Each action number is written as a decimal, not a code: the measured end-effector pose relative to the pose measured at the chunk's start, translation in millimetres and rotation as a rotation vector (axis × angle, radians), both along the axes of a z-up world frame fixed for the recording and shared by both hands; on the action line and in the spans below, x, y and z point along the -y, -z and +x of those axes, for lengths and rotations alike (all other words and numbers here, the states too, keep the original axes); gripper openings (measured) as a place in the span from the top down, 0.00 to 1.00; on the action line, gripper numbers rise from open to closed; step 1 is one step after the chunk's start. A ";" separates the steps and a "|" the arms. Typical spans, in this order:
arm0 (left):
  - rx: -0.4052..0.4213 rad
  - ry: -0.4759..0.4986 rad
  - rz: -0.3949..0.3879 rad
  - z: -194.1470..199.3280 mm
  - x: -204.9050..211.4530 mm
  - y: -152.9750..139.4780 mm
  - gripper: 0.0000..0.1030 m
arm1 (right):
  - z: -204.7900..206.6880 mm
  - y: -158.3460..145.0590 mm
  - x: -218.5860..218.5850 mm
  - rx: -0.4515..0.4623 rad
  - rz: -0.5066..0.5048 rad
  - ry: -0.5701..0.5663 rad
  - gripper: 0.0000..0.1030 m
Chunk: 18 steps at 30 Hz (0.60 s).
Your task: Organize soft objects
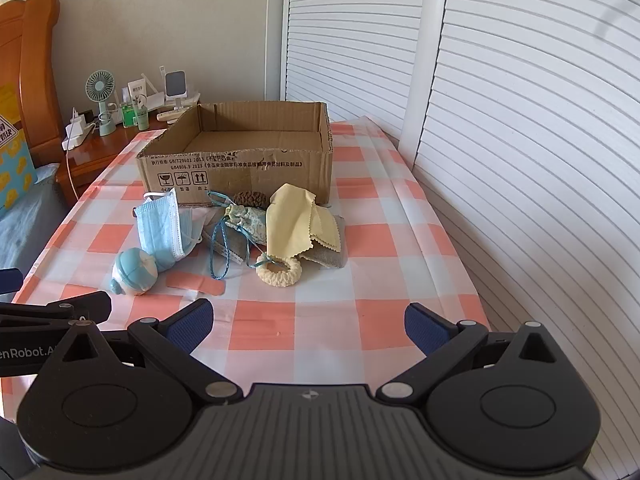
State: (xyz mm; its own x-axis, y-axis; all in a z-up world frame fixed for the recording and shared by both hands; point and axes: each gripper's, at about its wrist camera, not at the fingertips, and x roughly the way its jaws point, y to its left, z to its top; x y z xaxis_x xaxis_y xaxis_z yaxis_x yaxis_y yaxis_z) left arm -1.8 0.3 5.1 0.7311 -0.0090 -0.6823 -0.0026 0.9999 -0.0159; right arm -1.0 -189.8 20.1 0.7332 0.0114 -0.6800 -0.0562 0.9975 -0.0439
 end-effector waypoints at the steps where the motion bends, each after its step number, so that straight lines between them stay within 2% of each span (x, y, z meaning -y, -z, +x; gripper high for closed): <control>1: 0.000 -0.001 0.000 -0.1 0.0 -0.1 0.01 | 0.2 1.6 -0.5 0.000 -0.001 0.000 0.00; 18: 0.004 -0.001 0.000 -0.2 -0.1 -0.1 0.01 | -0.5 -1.8 -1.2 0.007 -0.005 0.003 0.00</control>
State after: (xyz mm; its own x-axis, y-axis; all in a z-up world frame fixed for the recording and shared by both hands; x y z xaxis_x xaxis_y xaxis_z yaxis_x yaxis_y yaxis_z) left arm -2.0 0.4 5.2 0.7340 -0.0082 -0.6791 -0.0038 0.9999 -0.0161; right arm -1.5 -188.6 21.9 0.7380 0.0059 -0.6747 -0.0526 0.9974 -0.0488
